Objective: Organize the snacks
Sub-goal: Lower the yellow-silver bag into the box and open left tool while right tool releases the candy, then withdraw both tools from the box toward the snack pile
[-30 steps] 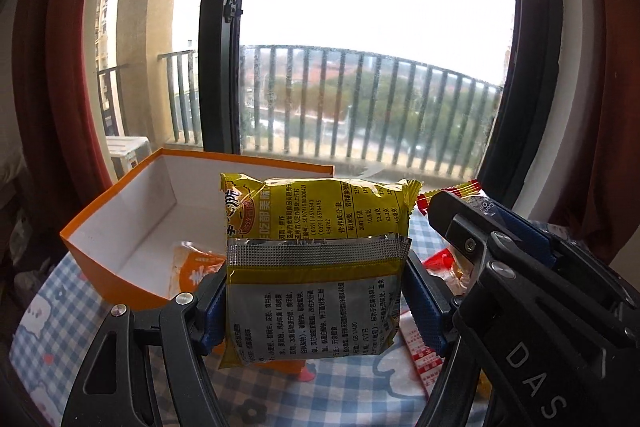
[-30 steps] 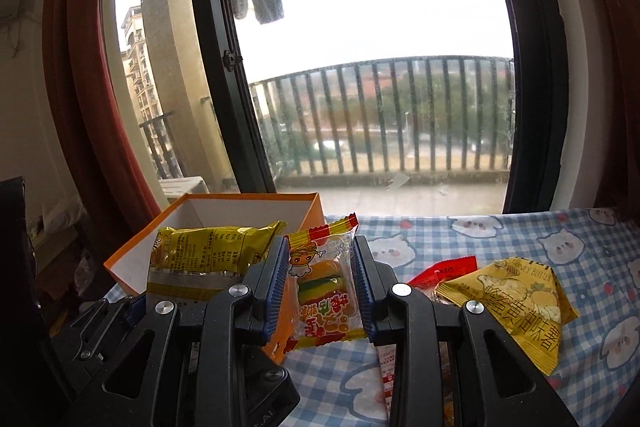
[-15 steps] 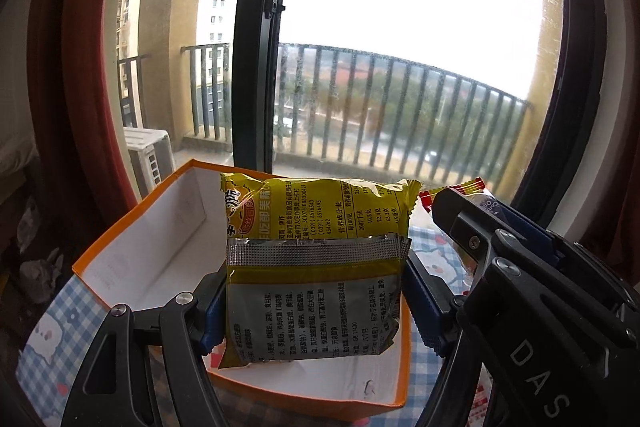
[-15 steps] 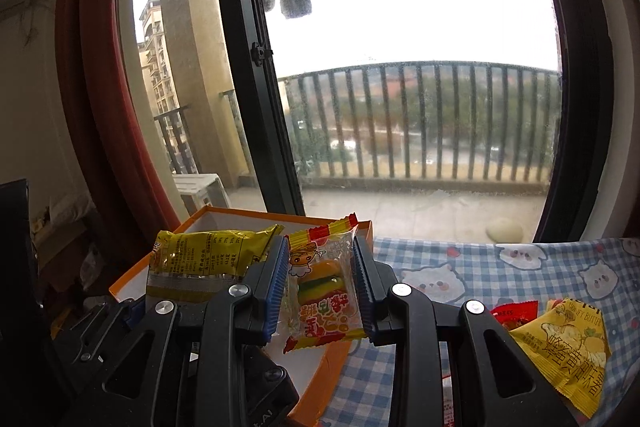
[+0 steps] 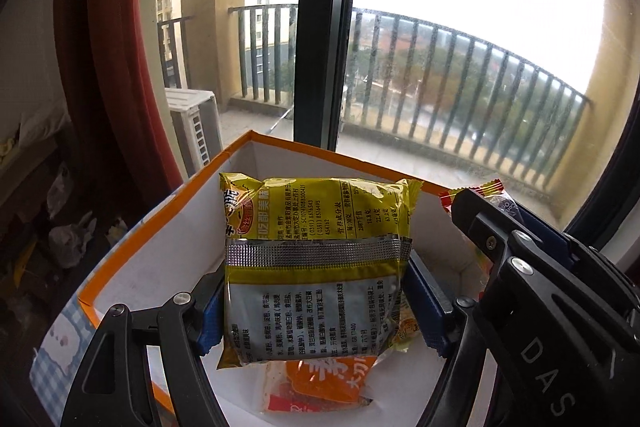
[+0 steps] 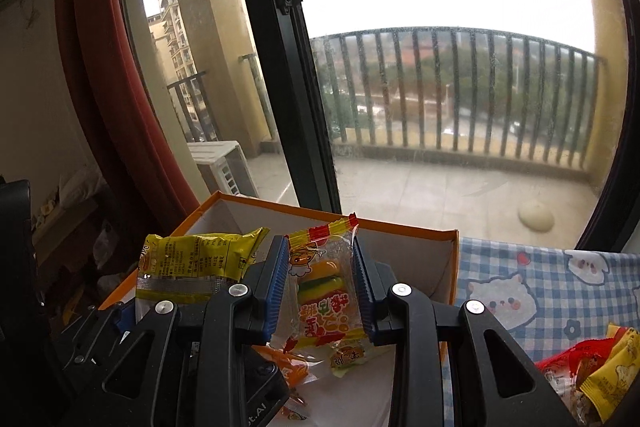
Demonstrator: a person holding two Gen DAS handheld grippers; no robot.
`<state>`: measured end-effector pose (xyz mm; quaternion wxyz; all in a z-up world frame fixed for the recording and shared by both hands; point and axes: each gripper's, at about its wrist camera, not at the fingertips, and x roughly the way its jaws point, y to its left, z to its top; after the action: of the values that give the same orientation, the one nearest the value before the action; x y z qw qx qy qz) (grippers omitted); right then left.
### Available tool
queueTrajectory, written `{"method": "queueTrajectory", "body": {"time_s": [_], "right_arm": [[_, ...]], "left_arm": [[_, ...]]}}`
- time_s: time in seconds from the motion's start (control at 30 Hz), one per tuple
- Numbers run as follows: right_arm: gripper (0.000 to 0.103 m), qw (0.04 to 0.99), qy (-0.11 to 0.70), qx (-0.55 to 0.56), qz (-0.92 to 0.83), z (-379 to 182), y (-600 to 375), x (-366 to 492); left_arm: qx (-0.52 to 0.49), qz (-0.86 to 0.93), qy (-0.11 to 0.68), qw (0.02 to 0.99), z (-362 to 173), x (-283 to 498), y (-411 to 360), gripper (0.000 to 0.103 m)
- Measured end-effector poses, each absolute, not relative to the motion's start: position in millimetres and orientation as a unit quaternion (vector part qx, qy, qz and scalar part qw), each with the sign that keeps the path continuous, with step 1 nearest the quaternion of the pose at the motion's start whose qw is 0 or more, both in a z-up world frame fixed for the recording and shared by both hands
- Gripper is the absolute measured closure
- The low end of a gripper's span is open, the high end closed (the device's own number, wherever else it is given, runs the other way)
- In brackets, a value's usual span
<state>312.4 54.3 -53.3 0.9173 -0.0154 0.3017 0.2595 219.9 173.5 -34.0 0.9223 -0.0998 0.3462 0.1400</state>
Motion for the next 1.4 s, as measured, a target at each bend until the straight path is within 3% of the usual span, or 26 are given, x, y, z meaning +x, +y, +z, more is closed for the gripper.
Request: {"method": "queueTrajectory", "body": {"time_s": [0.17,0.27,0.3,0.33,0.4,0.43,0.97,1.4], "right_arm": [[0.067,0.891,0.358,-0.051,0.273,-74,74,326],[0.063,0.893,0.348,-0.048,0.281,-69,74,322],[0.052,0.893,0.349,-0.047,0.280,-69,73,322],[0.032,0.893,0.352,-0.043,0.277,-69,71,324],[0.018,0.895,0.350,-0.032,0.273,-68,67,324],[0.016,0.896,0.348,-0.028,0.275,-65,64,322],[0.013,0.894,0.362,-0.041,0.262,-61,47,295],[0.013,0.907,0.324,-0.059,0.264,-41,16,251]], "left_arm": [[-0.100,0.133,0.381,0.910,-45,226,178,0.021],[-0.098,0.146,0.372,0.911,-41,226,179,0.016],[-0.098,0.148,0.368,0.913,-40,225,179,0.015],[-0.099,0.148,0.366,0.914,-38,224,178,0.015],[-0.100,0.139,0.367,0.914,-36,223,176,0.015],[-0.097,0.138,0.368,0.914,-35,224,174,0.015],[-0.093,0.110,0.372,0.917,-34,197,161,0.015],[-0.094,0.090,0.330,0.935,-20,154,140,0.015]]}}
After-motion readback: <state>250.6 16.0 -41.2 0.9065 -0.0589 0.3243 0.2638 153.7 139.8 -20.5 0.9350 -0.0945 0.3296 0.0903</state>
